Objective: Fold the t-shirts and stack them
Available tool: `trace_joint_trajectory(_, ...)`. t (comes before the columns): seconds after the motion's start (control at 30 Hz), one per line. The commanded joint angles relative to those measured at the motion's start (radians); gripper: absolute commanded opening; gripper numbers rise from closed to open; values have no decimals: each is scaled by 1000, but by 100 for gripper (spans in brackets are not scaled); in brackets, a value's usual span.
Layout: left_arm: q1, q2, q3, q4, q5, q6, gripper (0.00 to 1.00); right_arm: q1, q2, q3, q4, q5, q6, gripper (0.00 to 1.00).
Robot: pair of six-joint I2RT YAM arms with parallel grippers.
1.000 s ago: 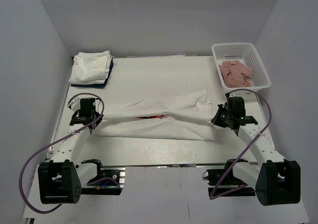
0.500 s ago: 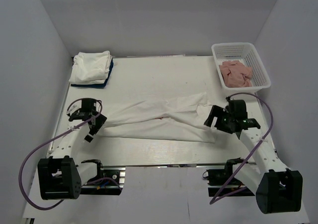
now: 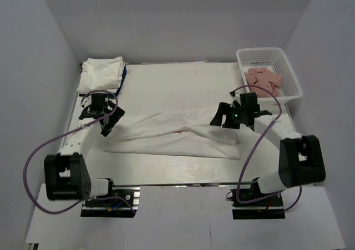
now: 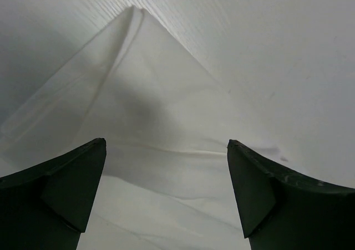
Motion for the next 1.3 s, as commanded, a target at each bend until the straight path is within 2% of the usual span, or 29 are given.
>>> trace_joint_trajectory(0.0, -6, 116, 38, 74, 128, 59, 100, 24, 52, 65, 63, -62, -12, 79)
trace_joint_trajectory(0.07, -6, 196, 47, 74, 137, 60, 100, 30, 79, 71, 96, -52, -4, 71)
trace_joint_trajectory(0.23, -6, 232, -9, 98, 148, 69, 100, 50, 147, 117, 158, -27, 7, 51)
trace_joint_trajectory(0.27, -6, 232, -19, 98, 148, 69, 100, 52, 158, 134, 150, -29, 10, 38)
trace_joint_trajectory(0.33, -6, 232, -28, 98, 137, 69, 100, 56, 179, 153, 152, -38, 13, 20)
trace_joint_trajectory(0.37, -6, 221, -28, 98, 126, 78, 100, 58, 178, 156, 150, -41, 16, 0)
trace_joint_trajectory(0.5, -6, 221, -37, 108, 117, 89, 100, 64, 153, 199, 149, -59, 4, 0)
trace_joint_trajectory(0.63, -6, 255, -28, 117, 117, 89, 100, 72, 130, 329, 121, -70, -42, 0)
trace_joint_trajectory(0.73, -6, 255, -28, 117, 117, 98, 100, 79, 92, 365, 54, -62, -79, 0)
trace_joint_trajectory(0.83, 5, 255, -28, 117, 117, 109, 100, 78, -9, 287, 26, -43, -82, 0)
trace_joint_trajectory(1.0, 5, 255, -17, 83, 85, 119, 100, 81, -201, 9, -15, -33, -71, 2)
trace_joint_trajectory(1.1, 5, 255, -8, 72, 85, 119, 100, 86, -267, -148, -55, -61, -54, 35)
trace_joint_trajectory(1.13, 5, 255, -8, 60, 85, 119, 100, 87, -275, -195, -84, -85, -54, 53)
trace_joint_trajectory(1.27, 5, 255, 36, 13, 53, 129, 100, 92, -348, -237, -204, -103, -106, 66)
